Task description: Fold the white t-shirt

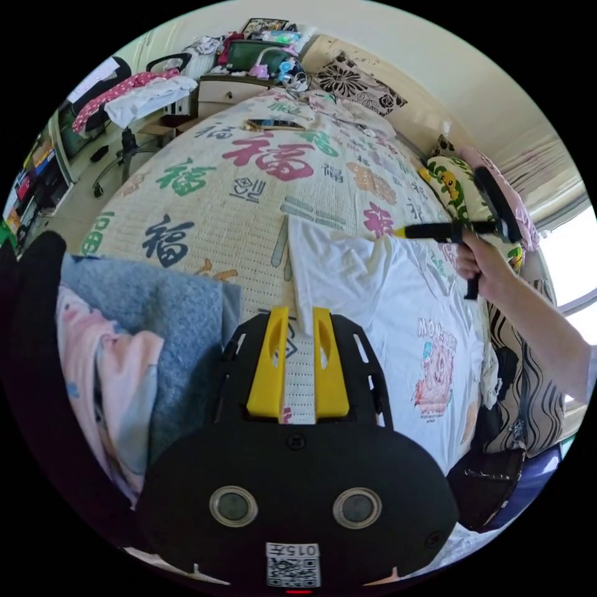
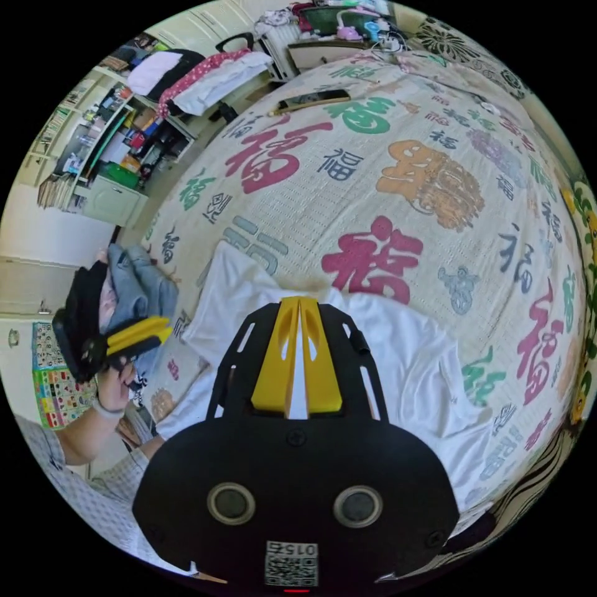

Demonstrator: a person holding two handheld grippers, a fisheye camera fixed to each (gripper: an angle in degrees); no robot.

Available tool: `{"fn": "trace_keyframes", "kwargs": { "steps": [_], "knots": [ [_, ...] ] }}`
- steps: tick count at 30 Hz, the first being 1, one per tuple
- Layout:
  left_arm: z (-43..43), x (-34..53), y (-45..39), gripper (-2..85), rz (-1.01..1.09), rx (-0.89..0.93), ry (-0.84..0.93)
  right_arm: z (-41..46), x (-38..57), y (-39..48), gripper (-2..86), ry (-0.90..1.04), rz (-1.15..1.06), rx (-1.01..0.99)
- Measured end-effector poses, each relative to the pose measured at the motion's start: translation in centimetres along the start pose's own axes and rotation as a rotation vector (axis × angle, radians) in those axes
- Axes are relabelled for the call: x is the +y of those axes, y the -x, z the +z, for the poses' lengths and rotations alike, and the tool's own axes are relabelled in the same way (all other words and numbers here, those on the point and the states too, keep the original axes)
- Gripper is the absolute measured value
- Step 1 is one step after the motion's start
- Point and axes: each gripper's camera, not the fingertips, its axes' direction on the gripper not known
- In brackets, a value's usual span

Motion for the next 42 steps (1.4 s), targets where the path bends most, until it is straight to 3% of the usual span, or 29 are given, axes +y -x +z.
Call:
{"fn": "trace_keyframes", "kwargs": {
  "steps": [5, 8, 11, 15, 19, 23, 27, 33, 42],
  "knots": [
    [4.4, -2.4, 0.7, 7.3, -0.02, 0.114, 0.12, -2.1, 13.3, -2.4, -0.4, -0.024, 0.163, -0.038],
    [8.0, -2.4, -0.1, 2.7, 0.042, 0.005, 0.211, -2.0, 23.6, -4.5, -0.4, 0.07, 0.378, 0.021],
    [9.1, -1.8, -1.0, 1.0, 0.101, -0.065, 0.189, -1.8, 33.4, -6.4, -0.4, 0.181, 0.633, 0.044],
    [7.4, 1.1, -3.5, 0.3, 0.169, -0.115, 0.141, -3.0, 43.2, -7.7, 0.0, 0.177, 0.854, 0.022],
    [7.0, 7.3, -4.9, 2.0, 0.183, -0.11, 0.212, -2.9, 47.6, -8.7, 2.0, 0.194, 0.884, 0.027],
    [9.9, 16.9, -2.7, 5.1, 0.088, -0.156, 0.497, -1.1, 51.9, -10.1, 7.7, 0.271, 0.878, -0.04],
    [13.6, 23.6, -0.7, 6.1, 0.035, -0.05, 0.653, 0.0, 55.1, -11.1, 7.8, 0.249, 0.87, -0.171],
    [18.6, 24.4, -2.2, 1.6, 0.153, -0.103, 0.709, -0.6, 56.9, -12.5, 0.3, 0.314, 0.799, -0.195],
    [25.7, 26.6, -2.9, 0.2, 0.209, -0.185, 0.681, -2.3, 60.8, -14.7, -0.4, 0.337, 0.787, -0.16]
  ]
}}
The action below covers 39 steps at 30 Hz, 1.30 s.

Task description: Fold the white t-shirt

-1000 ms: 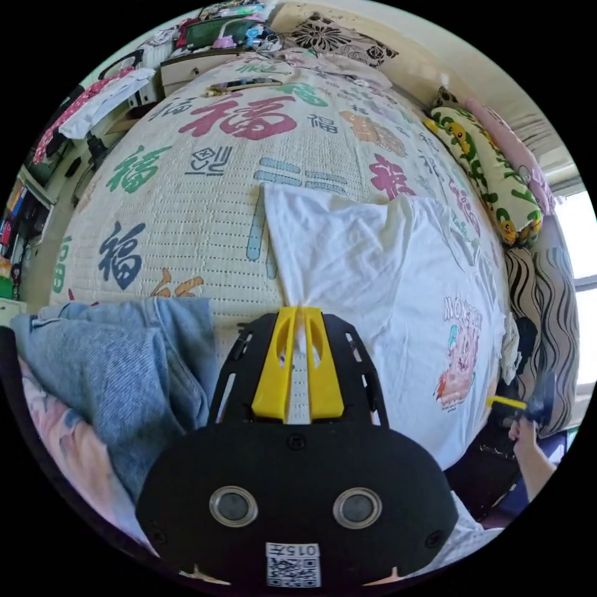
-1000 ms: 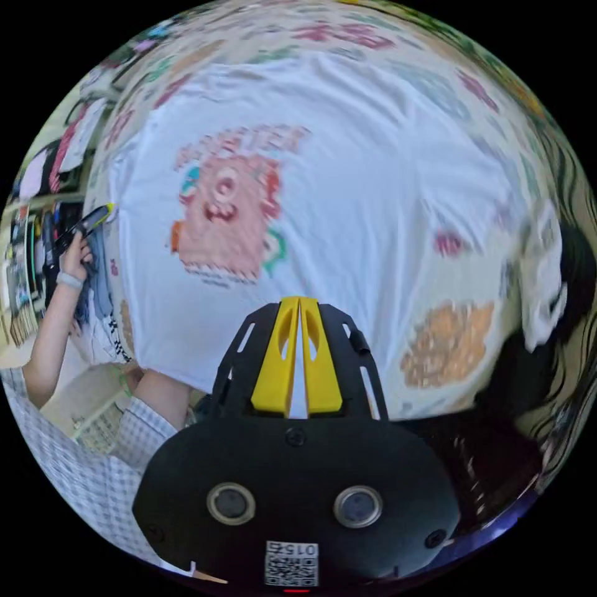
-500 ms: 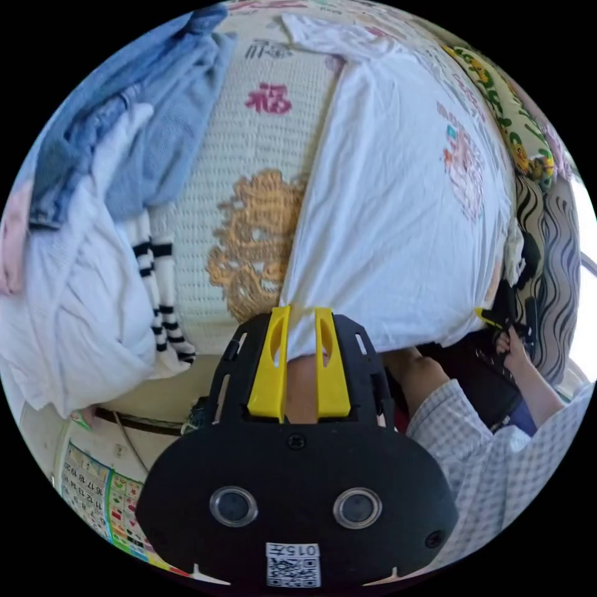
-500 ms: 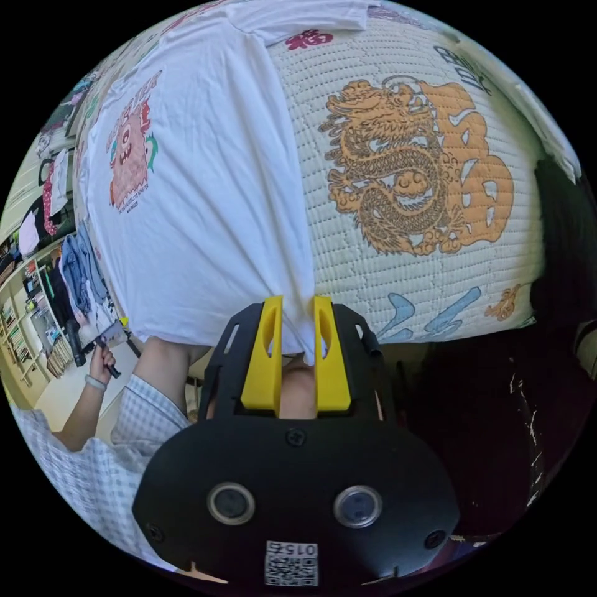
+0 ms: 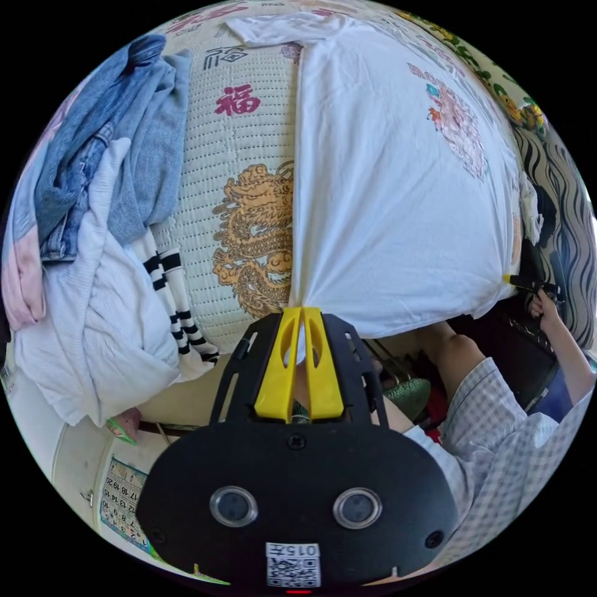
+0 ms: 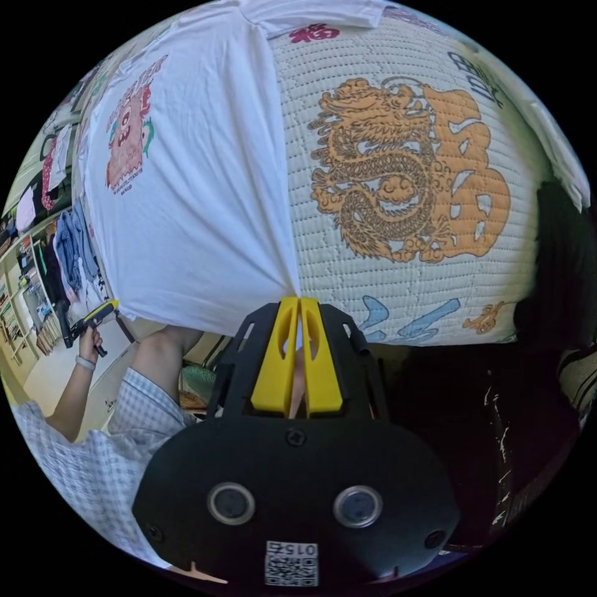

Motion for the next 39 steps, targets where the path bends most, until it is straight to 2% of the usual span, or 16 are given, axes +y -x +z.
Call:
{"fn": "trace_keyframes", "kwargs": {
  "steps": [4, 7, 10, 14, 16, 20, 23, 26, 28, 30, 32, 34, 37, 39],
  "knots": [
    [3.7, -2.0, -1.1, 0.4, -0.011, -0.014, 0.008, 0.0, 0.7, -1.0, -0.3, -0.006, -0.007, 0.019],
    [6.3, -3.2, -1.8, 0.6, 0.044, -0.001, -0.001, -0.3, 1.7, -2.9, -0.1, -0.029, 0.005, -0.039],
    [9.2, -5.7, -2.2, 0.4, 0.055, 0.034, 0.065, -0.3, 2.9, -4.7, 0.0, -0.068, 0.033, -0.095],
    [13.4, -8.8, -4.7, 0.2, 0.085, -0.066, 0.129, -0.4, 5.0, -5.5, 0.2, -0.156, 0.092, -0.057],
    [14.9, -9.4, -5.5, 0.2, 0.061, -0.1, 0.101, -0.4, 6.2, -5.6, 0.2, -0.214, 0.13, -0.028],
    [18.4, -10.3, -5.6, 0.0, -0.1, -0.046, 0.026, -0.1, 8.5, -5.9, -0.1, -0.332, 0.21, 0.034],
    [20.2, -12.2, -6.3, 0.0, -0.108, -0.054, 0.091, -0.5, 9.4, -7.4, -0.6, -0.321, 0.255, -0.004],
    [19.8, -13.8, -7.5, 0.0, -0.078, -0.067, 0.071, -1.7, 9.8, -9.9, -0.8, -0.252, 0.269, -0.129],
    [18.7, -15.4, -9.1, -0.1, -0.016, -0.111, 0.041, -3.1, 10.5, -11.6, -0.9, -0.278, 0.301, -0.185],
    [16.8, -18.0, -11.0, -0.1, -0.038, -0.357, -0.099, -5.8, 11.8, -13.7, -0.9, -0.396, 0.353, -0.161],
    [16.8, -20.3, -11.4, 0.1, -0.042, -0.422, -0.123, -7.4, 12.4, -15.3, -0.8, -0.45, 0.386, -0.172],
    [17.1, -23.4, -12.6, 0.5, 0.019, -0.376, -0.117, -8.8, 12.7, -16.6, -0.5, -0.528, 0.386, -0.206],
    [16.6, -29.9, -18.9, 2.0, 0.208, -0.277, -0.27, -10.5, 11.2, -18.0, 1.2, -0.6, 0.332, -0.269],
    [17.1, -36.5, -26.9, 3.9, 0.448, -0.121, -0.351, -11.3, 8.9, -18.7, 3.8, -0.635, 0.307, -0.322]
  ]
}}
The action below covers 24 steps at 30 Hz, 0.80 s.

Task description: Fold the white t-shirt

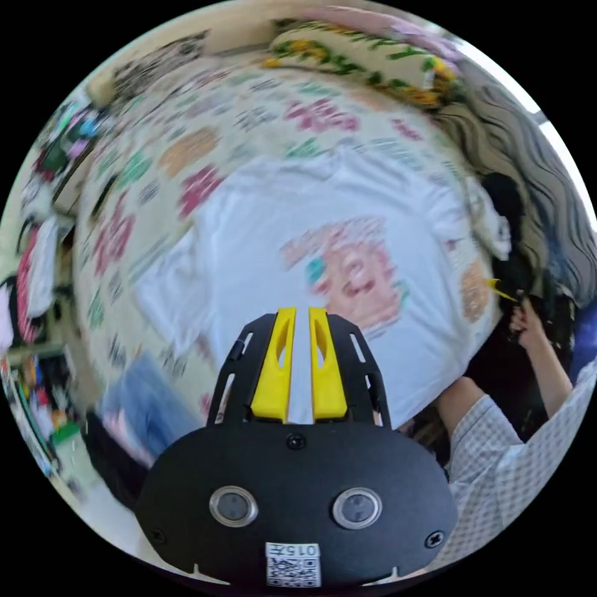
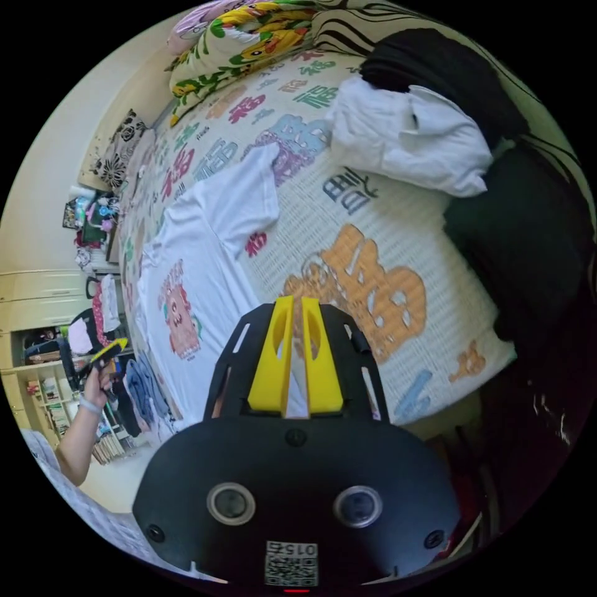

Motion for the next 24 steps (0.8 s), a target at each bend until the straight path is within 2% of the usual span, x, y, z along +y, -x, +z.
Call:
{"fn": "trace_keyframes", "kwargs": {
  "steps": [1, 3, 5, 6, 10, 12, 16, 19, 24],
  "knots": [
    [0.8, -2.3, -1.5, 4.6, 0.054, 0.04, -0.029, 0.2, -0.6, 0.0, 4.5, -0.01, 0.003, -0.019],
    [4.2, -11.2, -8.6, 6.9, 0.301, 0.156, -0.113, 1.3, -3.1, 0.0, 6.4, -0.031, 0.033, -0.067],
    [7.3, -17.0, -14.5, 7.9, 0.482, 0.198, -0.108, 2.3, -4.7, -0.3, 7.7, -0.015, 0.078, -0.086],
    [9.6, -20.2, -18.3, 8.2, 0.586, 0.206, -0.088, 2.9, -5.5, -0.8, 8.5, -0.006, 0.114, -0.11],
    [17.5, -27.0, -26.9, 8.3, 0.743, 0.206, 0.069, 3.7, -6.4, -2.2, 8.4, -0.001, 0.212, -0.189],
    [22.7, -28.9, -30.8, 7.8, 0.84, 0.129, 0.204, 3.6, -6.3, -3.1, 6.9, -0.006, 0.252, -0.211],
    [27.5, -29.7, -32.6, 3.4, 0.904, 0.032, 0.271, 3.3, -5.8, -3.8, 3.1, -0.051, 0.263, -0.324],
    [28.1, -30.2, -31.3, 0.6, 0.893, 0.126, 0.233, 2.9, -5.6, -3.6, 0.8, -0.08, 0.221, -0.377],
    [25.3, -30.0, -25.4, -0.2, 0.808, 0.304, 0.019, 1.1, -4.1, -2.0, -0.5, -0.142, 0.117, -0.38]
  ]
}}
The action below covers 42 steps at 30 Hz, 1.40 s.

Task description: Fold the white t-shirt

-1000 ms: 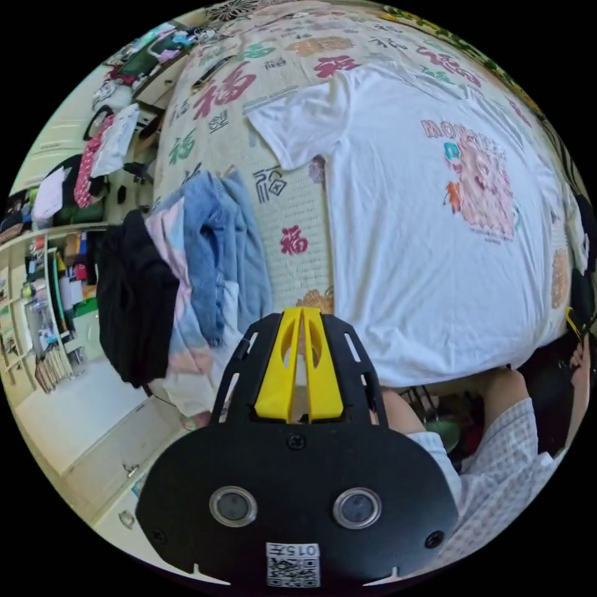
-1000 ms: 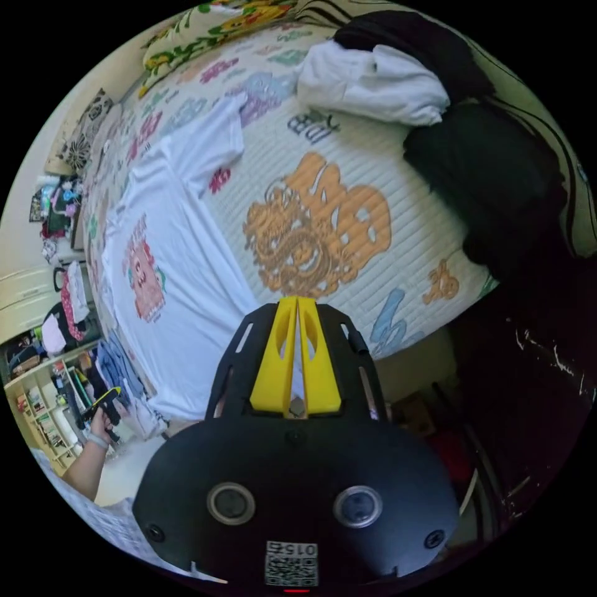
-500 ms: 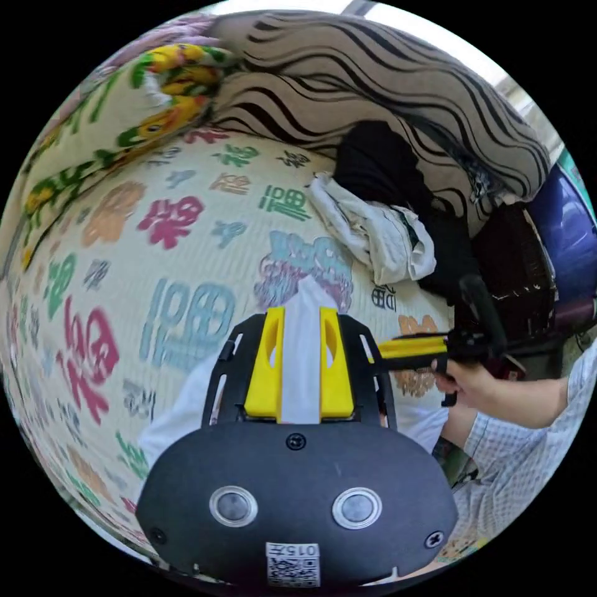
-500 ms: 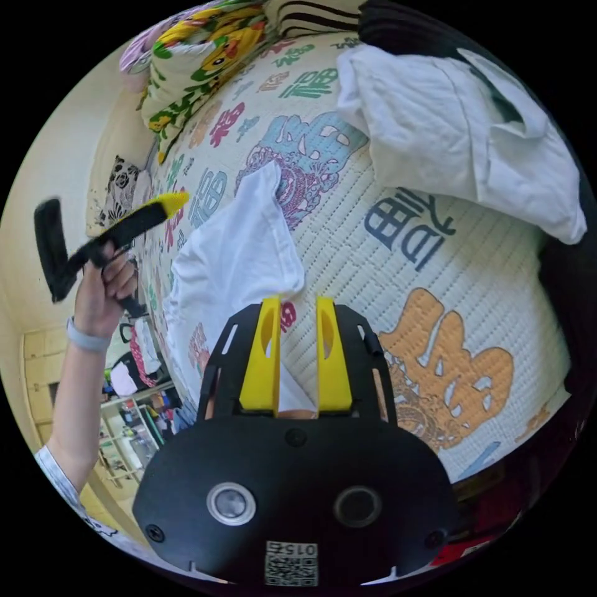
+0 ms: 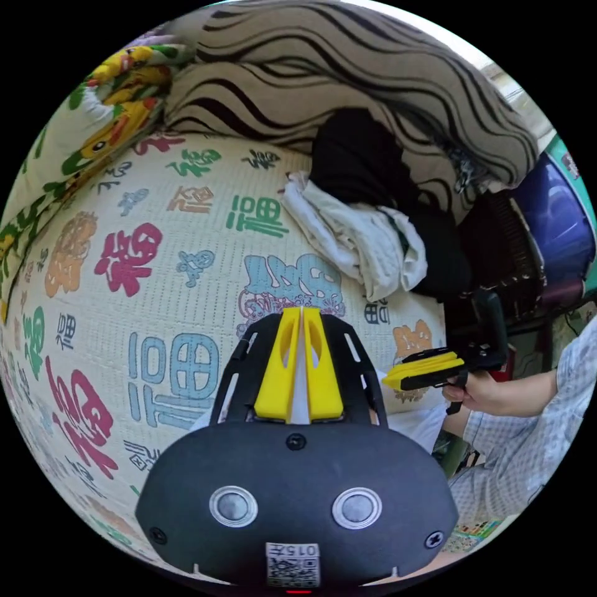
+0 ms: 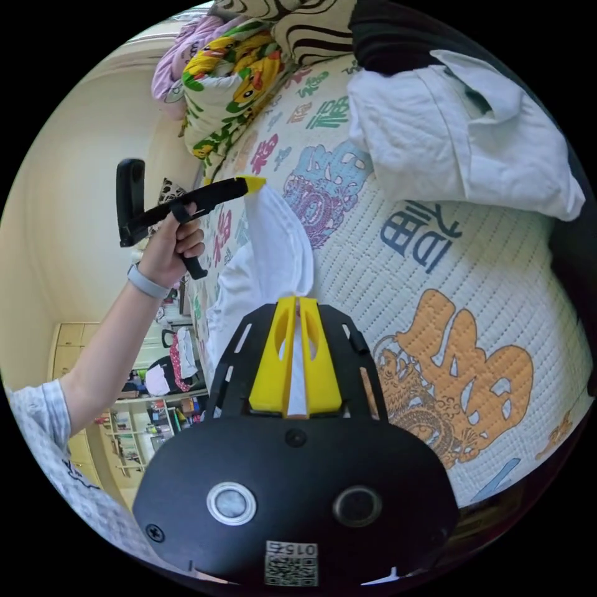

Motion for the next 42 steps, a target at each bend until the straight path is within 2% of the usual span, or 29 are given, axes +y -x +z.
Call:
{"fn": "trace_keyframes", "kwargs": {
  "steps": [5, 9, 12, 16, 18, 22, 26, 31, 33, 35, 37, 39, 42],
  "knots": [
    [-4.1, 6.0, 2.8, -0.4, -0.046, 0.007, -0.169, 0.2, 1.0, 4.7, -0.7, -0.003, -0.2, 0.014],
    [-6.7, 15.5, 5.6, -0.5, -0.179, -0.053, -0.276, 3.0, 3.2, 10.6, -0.7, 0.112, -0.426, 0.069],
    [-5.5, 23.0, 8.2, -0.2, -0.349, -0.035, -0.3, 7.2, 5.2, 13.1, -0.6, 0.222, -0.537, 0.141],
    [-1.5, 29.4, 11.3, 1.5, -0.519, 0.016, -0.239, 12.2, 6.8, 14.0, -0.1, 0.35, -0.605, 0.231],
    [0.3, 31.8, 12.4, 5.3, -0.581, 0.03, -0.209, 13.9, 7.3, 14.5, 0.5, 0.419, -0.616, 0.244],
    [0.0, 33.7, 12.8, 7.9, -0.602, 0.01, -0.276, 13.7, 7.2, 15.9, 3.4, 0.401, -0.653, 0.279],
    [-1.1, 33.4, 12.4, 8.1, -0.551, 0.009, -0.387, 14.4, 5.6, 17.5, 1.1, 0.328, -0.635, 0.233],
    [-0.7, 32.2, 13.3, 7.1, -0.517, 0.052, -0.47, 20.2, 5.7, 19.5, -0.5, 0.427, -0.681, 0.291],
    [-1.8, 33.2, 13.2, 6.0, -0.498, 0.03, -0.6, 22.8, 6.7, 20.0, -0.9, 0.517, -0.7, 0.323],
    [-2.4, 34.1, 13.3, 5.8, -0.516, -0.01, -0.654, 23.9, 7.7, 20.4, -1.0, 0.568, -0.718, 0.314],
    [-2.0, 34.0, 13.6, 6.5, -0.509, -0.024, -0.593, 24.3, 8.4, 20.6, -1.0, 0.572, -0.74, 0.331],
    [0.3, 32.7, 13.8, 7.9, -0.455, 0.044, -0.434, 24.7, 8.8, 20.7, -1.0, 0.567, -0.739, 0.357],
    [2.5, 31.3, 13.4, 7.8, -0.398, 0.067, -0.376, 23.6, 7.8, 20.9, -1.0, 0.475, -0.698, 0.323]
  ]
}}
